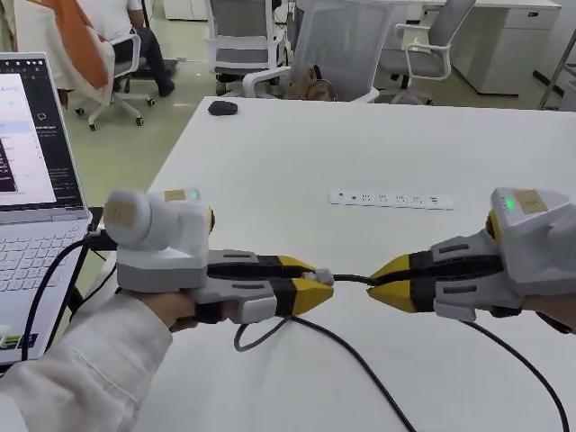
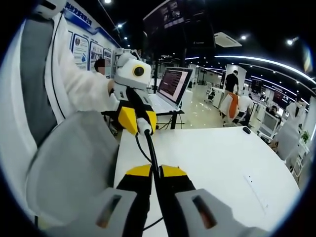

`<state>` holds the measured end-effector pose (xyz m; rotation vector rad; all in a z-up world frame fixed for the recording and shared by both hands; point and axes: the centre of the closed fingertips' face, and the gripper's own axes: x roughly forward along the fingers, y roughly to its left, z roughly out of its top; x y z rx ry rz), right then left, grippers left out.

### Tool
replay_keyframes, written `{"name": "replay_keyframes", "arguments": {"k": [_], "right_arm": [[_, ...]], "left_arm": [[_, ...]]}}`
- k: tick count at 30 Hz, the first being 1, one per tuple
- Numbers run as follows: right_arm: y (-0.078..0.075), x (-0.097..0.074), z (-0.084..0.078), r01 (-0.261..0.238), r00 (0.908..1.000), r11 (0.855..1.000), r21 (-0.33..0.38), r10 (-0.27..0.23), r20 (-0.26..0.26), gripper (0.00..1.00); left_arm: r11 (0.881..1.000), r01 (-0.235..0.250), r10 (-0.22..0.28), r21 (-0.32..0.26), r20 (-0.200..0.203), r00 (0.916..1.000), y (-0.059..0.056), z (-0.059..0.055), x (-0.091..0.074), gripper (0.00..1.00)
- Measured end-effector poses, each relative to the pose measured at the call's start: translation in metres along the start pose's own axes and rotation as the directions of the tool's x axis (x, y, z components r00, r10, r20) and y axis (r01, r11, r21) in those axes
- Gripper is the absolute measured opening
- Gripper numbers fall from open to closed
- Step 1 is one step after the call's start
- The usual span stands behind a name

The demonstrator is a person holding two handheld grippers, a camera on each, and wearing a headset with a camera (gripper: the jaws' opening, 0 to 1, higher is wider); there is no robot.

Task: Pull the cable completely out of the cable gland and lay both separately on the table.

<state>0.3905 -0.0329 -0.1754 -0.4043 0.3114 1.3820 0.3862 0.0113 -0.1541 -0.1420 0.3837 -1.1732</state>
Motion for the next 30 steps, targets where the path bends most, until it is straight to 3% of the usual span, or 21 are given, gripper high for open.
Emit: {"name": "replay_keyframes", "arguments": {"k": [12,16,30], "right_arm": [[-0.008,-0.014,-0.032,0.055,0.9963,0.997,0.055,-0.051,-0.069,0.04],[-0.012,-0.017,-0.044,0.080,0.9926,0.992,0.102,-0.070,-0.099,0.05],[-0.014,-0.017,-0.046,0.105,0.9898,0.988,0.113,-0.093,-0.108,0.06]], "left_arm": [[1.000,-0.020,0.020,-0.004,0.008,0.9998,0.006,0.001,-0.013,0.17],[1.000,-0.024,0.024,-0.004,0.012,0.9996,0.006,0.001,-0.016,0.17],[1.000,-0.017,0.017,0.005,0.055,0.9983,0.001,0.010,-0.016,0.17]]}}
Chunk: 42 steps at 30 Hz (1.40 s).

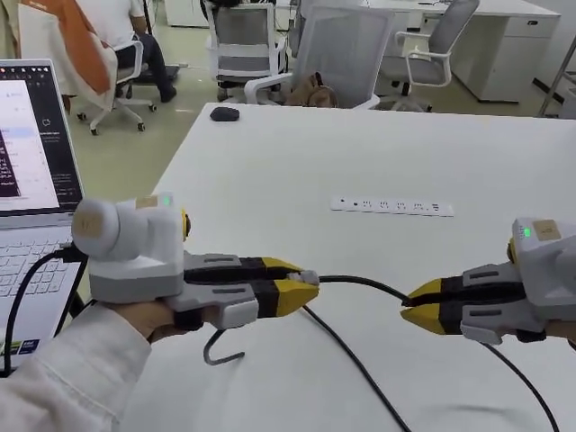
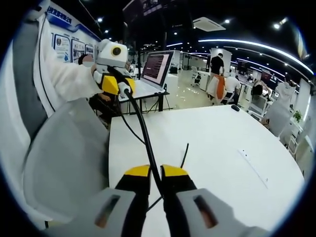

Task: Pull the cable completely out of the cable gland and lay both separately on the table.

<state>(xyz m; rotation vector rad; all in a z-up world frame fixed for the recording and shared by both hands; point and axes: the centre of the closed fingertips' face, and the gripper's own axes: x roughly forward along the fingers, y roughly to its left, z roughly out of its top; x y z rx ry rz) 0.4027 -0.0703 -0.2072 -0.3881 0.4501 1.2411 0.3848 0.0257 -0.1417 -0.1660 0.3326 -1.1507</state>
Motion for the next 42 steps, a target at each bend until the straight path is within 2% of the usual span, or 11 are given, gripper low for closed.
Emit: {"name": "replay_keyframes", "arguments": {"k": [3,7,11,17,22,28,34,37,40,42], "right_arm": [[0.000,-0.002,0.003,0.010,0.9999,1.000,-0.005,-0.010,-0.001,0.07],[0.001,-0.004,0.018,0.011,0.9990,1.000,-0.016,-0.010,0.042,0.09],[0.004,-0.006,0.036,0.011,0.9975,0.998,-0.064,-0.007,0.070,0.15],[0.017,-0.004,0.063,-0.005,0.9957,0.989,-0.149,0.019,0.091,0.18],[0.031,0.004,0.077,-0.037,0.9925,0.979,-0.201,0.060,0.107,0.19],[0.044,0.018,0.080,-0.069,0.9903,0.970,-0.235,0.095,0.101,0.19],[0.050,0.023,0.083,-0.087,0.9855,0.969,-0.231,0.117,0.123,0.13],[0.054,0.024,0.081,-0.108,0.9832,0.968,-0.226,0.138,0.120,0.07],[0.053,0.024,0.079,-0.105,0.9834,0.968,-0.230,0.135,0.121,0.06],[0.053,0.025,0.076,-0.111,0.9827,0.973,-0.203,0.138,0.124,0.06]], "left_arm": [[1.000,0.005,-0.005,0.008,0.008,1.0000,-0.001,0.001,0.000,0.17],[1.000,0.009,-0.010,0.011,0.011,0.9999,-0.003,0.001,0.002,0.17],[1.000,0.020,-0.020,0.005,0.014,0.9997,-0.006,0.000,0.004,0.17],[1.000,0.028,-0.029,0.013,0.009,0.9995,-0.009,-0.001,0.008,0.17],[0.999,0.035,-0.035,0.012,0.005,0.9994,-0.012,-0.002,0.010,0.17],[0.999,0.043,-0.042,0.030,-0.018,0.9990,-0.016,-0.008,0.012,0.17],[0.998,0.047,-0.047,0.029,-0.020,0.9987,-0.017,-0.010,0.012,0.17],[0.999,0.046,-0.046,0.028,-0.017,0.9988,-0.016,-0.009,0.012,0.17],[0.998,0.048,-0.048,0.027,-0.019,0.9987,-0.016,-0.010,0.013,0.17],[0.998,0.048,-0.047,0.029,-0.024,0.9986,-0.015,-0.013,0.014,0.17]]}}
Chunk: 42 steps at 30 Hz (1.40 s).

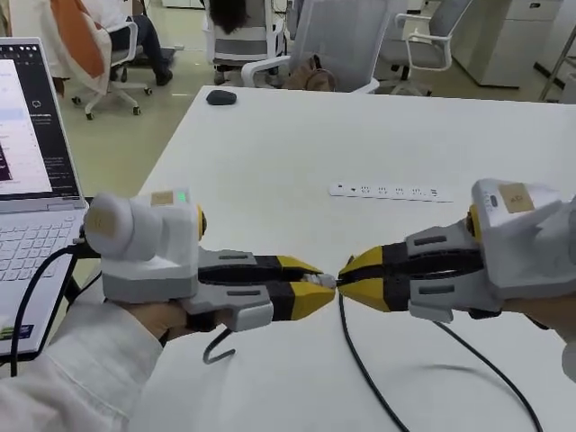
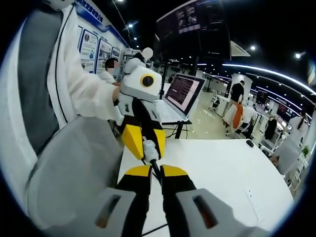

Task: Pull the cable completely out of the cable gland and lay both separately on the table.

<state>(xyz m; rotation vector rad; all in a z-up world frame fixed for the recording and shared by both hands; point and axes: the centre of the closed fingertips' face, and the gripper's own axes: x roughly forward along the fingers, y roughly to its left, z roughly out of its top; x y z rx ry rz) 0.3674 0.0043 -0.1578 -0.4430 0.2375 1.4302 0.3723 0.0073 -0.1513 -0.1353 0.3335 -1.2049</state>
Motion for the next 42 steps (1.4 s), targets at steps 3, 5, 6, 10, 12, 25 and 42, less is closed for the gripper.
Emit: {"name": "replay_keyframes", "arguments": {"k": [3,5,6,10,12,25,42], "right_arm": [[0.001,0.001,0.000,0.001,1.0000,1.000,0.005,-0.001,0.002,0.06],[0.001,0.001,-0.001,0.002,1.0000,1.000,0.008,-0.002,0.005,0.06],[0.002,0.001,-0.001,0.002,1.0000,1.000,0.011,-0.002,0.007,0.06],[-0.001,-0.001,-0.006,0.015,0.9999,1.000,0.019,-0.015,-0.004,0.05],[-0.004,-0.004,-0.011,0.025,0.9997,0.999,0.029,-0.025,-0.009,0.05],[-0.017,-0.023,-0.053,0.080,0.9913,0.994,0.080,-0.071,-0.111,0.05],[-0.019,-0.031,-0.068,0.120,0.9861,0.983,0.135,-0.103,-0.131,0.05]], "left_arm": [[1.000,0.002,-0.002,-0.005,0.000,1.0000,0.000,-0.001,0.000,0.17],[1.000,0.003,-0.003,-0.007,-0.001,1.0000,-0.001,-0.002,0.000,0.17],[1.000,0.003,-0.003,-0.005,-0.002,1.0000,-0.001,-0.002,0.000,0.17],[1.000,-0.002,0.002,-0.005,-0.005,1.0000,0.001,-0.002,-0.004,0.17],[1.000,-0.008,0.008,-0.009,0.001,1.0000,0.004,-0.002,-0.008,0.17],[1.000,-0.025,0.025,-0.013,0.018,0.9995,0.009,0.001,-0.020,0.17],[0.999,-0.021,0.024,-0.046,0.070,0.9972,0.007,0.012,-0.019,0.17]]}}
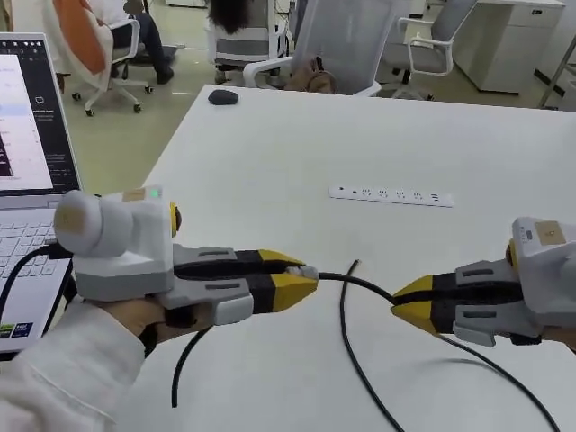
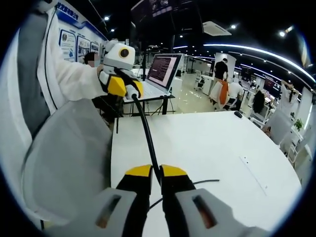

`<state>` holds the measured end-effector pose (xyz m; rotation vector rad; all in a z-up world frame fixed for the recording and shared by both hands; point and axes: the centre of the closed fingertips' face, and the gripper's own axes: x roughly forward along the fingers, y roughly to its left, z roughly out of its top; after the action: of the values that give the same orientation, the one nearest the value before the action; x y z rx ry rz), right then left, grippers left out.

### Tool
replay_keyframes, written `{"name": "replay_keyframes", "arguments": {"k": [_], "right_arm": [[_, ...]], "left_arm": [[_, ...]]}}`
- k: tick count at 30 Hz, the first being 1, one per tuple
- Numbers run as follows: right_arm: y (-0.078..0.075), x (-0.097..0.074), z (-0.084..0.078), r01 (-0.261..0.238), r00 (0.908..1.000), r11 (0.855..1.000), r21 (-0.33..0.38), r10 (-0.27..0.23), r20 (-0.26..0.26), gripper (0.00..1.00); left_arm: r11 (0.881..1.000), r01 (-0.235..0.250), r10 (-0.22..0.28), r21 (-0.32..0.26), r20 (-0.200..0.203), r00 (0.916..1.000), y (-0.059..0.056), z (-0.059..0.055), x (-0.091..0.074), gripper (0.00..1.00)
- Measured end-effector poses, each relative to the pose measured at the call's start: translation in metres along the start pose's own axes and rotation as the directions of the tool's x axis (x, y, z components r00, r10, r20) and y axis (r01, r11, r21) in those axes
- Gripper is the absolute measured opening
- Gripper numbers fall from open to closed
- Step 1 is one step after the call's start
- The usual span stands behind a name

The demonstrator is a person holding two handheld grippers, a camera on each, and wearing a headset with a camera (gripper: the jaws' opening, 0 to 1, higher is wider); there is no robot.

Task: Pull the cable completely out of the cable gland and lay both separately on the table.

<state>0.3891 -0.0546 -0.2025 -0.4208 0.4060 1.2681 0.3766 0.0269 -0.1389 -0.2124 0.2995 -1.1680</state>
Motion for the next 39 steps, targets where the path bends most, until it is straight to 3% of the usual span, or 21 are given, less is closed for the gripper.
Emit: {"name": "replay_keyframes", "arguments": {"k": [10,16,20,24,33,39], "right_arm": [[-0.001,-0.001,0.004,0.016,0.9999,1.000,0.002,-0.016,0.001,0.09],[-0.003,-0.003,0.038,0.044,0.9935,0.998,-0.053,-0.038,0.108,0.15],[0.013,0.000,0.064,-0.004,0.9857,0.993,-0.117,0.023,0.167,0.18],[0.022,0.007,0.075,-0.030,0.9848,0.985,-0.171,0.058,0.164,0.17],[0.035,0.019,0.076,-0.050,0.9837,0.974,-0.221,0.087,0.158,0.07],[0.035,0.024,0.076,-0.055,0.9831,0.979,-0.194,0.087,0.161,0.07]], "left_arm": [[1.000,0.014,-0.014,0.011,0.007,0.9999,-0.007,0.002,0.002,0.17],[1.000,0.021,-0.021,0.011,-0.001,0.9998,-0.011,0.000,0.005,0.17],[1.000,0.024,-0.024,0.010,-0.001,0.9997,-0.012,0.000,0.006,0.17],[1.000,0.027,-0.027,0.010,0.001,0.9996,-0.014,0.000,0.006,0.17],[0.999,0.028,-0.028,0.022,-0.010,0.9995,-0.017,-0.002,0.004,0.17],[1.000,0.020,-0.019,0.018,-0.016,0.9997,-0.014,-0.006,0.000,0.17]]}}
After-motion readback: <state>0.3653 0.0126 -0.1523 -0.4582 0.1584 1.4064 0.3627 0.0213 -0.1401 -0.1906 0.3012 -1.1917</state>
